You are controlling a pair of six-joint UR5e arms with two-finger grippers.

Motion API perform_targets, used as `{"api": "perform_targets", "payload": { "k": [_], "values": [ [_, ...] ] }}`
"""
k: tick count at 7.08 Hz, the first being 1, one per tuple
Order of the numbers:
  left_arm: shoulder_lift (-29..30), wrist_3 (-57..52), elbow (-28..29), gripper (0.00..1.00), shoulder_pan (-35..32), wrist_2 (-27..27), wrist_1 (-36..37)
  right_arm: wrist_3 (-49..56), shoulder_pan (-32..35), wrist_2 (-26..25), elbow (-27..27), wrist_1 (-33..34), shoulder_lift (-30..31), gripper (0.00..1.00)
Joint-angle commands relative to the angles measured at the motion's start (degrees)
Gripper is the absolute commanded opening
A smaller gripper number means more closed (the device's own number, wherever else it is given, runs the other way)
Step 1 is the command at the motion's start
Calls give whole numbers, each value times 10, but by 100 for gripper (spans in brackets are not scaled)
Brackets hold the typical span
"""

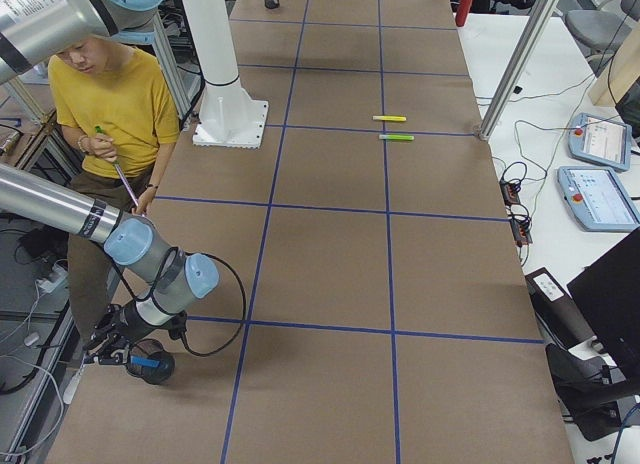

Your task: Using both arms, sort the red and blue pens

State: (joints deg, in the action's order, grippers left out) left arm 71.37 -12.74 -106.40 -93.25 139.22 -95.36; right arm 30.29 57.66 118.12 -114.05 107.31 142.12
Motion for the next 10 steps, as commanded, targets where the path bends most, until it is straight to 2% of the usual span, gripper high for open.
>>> {"api": "perform_targets", "payload": {
  "k": [1, 4, 7, 9, 10],
  "values": [
    [0, 0, 0, 100, 0, 0, 0, 15, 0, 0, 1, 0, -1, 99],
    [0, 0, 1, 100, 0, 1, 1, 21, 3, -3, 1, 4, -42, 99],
    [1, 2, 1, 100, 0, 1, 3, 21, 10, -34, 8, 5, -128, 99],
    [1, 3, 1, 100, 0, 2, 3, 22, 89, -95, 7, 12, -191, 100],
    [1, 3, 1, 100, 0, 1, 3, 22, 136, -102, 7, 17, -231, 99]
  ]
}}
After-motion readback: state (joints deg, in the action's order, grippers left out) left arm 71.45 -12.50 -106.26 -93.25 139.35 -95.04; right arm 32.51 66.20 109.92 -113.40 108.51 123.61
